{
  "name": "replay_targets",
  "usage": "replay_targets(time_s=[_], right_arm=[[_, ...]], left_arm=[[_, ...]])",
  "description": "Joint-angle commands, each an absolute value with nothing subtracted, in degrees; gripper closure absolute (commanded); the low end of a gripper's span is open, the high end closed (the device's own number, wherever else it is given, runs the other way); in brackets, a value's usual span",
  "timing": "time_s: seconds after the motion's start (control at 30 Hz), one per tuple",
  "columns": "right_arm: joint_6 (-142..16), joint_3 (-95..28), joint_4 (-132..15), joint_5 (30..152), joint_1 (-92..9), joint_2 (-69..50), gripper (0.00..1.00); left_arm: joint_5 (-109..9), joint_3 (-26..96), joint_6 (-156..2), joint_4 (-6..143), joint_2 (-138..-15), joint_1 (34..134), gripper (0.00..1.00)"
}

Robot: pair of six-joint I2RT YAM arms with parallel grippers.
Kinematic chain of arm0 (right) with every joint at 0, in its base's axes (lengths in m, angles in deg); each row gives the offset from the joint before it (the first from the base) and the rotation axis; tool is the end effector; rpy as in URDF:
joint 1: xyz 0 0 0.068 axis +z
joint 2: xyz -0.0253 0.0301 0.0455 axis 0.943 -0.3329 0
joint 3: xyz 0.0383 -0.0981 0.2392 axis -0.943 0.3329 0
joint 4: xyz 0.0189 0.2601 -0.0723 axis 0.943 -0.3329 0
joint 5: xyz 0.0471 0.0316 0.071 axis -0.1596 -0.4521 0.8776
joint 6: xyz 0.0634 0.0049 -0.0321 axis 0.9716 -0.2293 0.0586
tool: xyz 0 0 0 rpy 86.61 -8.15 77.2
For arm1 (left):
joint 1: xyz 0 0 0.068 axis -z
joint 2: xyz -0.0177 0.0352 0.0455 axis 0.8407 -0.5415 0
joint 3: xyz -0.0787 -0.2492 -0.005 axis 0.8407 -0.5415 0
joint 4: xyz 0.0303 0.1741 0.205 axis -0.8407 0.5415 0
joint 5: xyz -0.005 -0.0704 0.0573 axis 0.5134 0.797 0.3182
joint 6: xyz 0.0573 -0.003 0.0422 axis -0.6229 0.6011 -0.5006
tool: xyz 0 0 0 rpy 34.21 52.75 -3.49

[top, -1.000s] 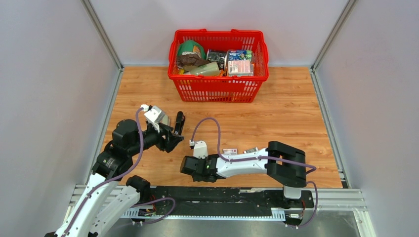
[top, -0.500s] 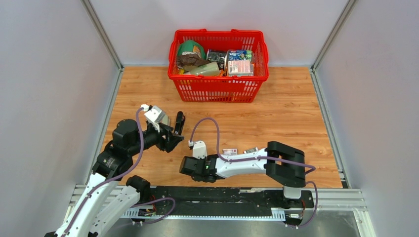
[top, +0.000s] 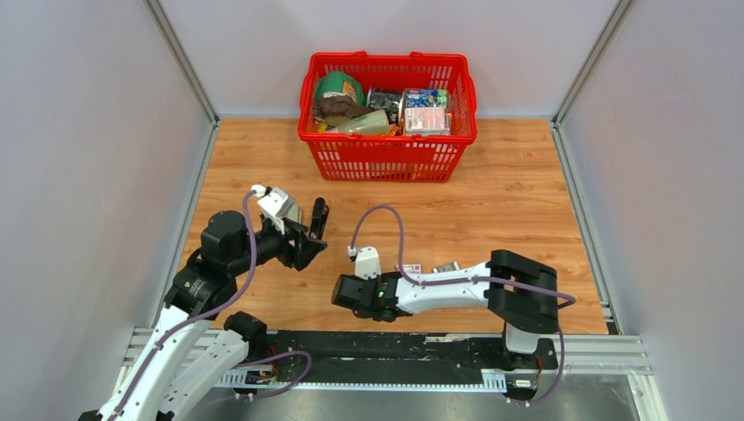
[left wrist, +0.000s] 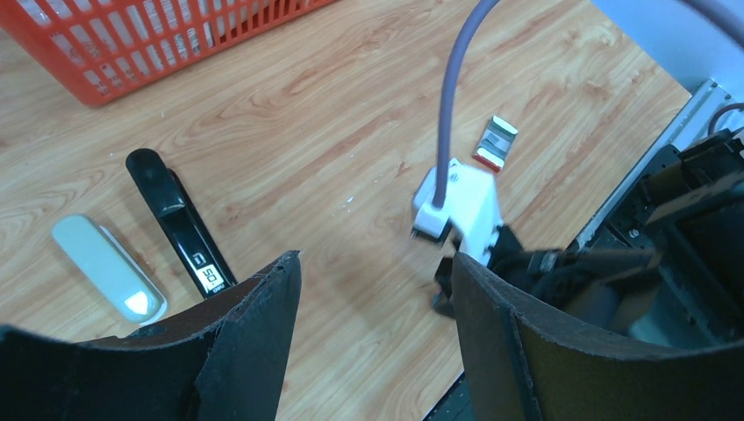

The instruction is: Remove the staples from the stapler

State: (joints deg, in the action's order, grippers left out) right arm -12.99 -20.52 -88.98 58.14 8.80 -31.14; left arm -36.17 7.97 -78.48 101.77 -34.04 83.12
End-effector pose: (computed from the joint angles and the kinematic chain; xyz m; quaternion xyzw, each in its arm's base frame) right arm 0.0890 0.3402 0.1219 -0.1542 0.9514 0.0705 0.2572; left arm 0.1395 -0.0921 0.3207 0.2203 0.7776 -0.3227 0.4927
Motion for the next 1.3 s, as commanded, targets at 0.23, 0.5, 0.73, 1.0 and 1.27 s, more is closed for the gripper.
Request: replay_targets(time_s=[0.23, 0.5, 0.73, 1.0, 1.27], right_arm=[[-15.5, -7.9, -95.8, 50.4, -1.1, -10.2, 0.85], [-18.3, 0.5, -96.3, 51.8, -11.5, -0.3, 0.85], [-19.9, 4.2, -95.3, 52.5, -17.4, 2.4, 0.85], [-21.6, 6.4, -92.5, 54.1, -22.6, 3.2, 0.85], [-22.8, 6.9, -90.0, 54.9, -24.2, 1.6, 0.85]], left_arm=[[-36.5, 7.8, -78.7, 100.5, -34.4, 83.3, 0.29], [-36.4, 7.8, -78.6, 100.5, -35.1, 83.4, 0.29], [-36.5, 7.8, -78.6, 100.5, -35.7, 83.4, 0.29], [-36.6, 8.0, -78.7, 100.7, -36.1, 83.4, 0.29], [-36.9, 8.0, -78.8, 100.8, -36.2, 83.4, 0.29]])
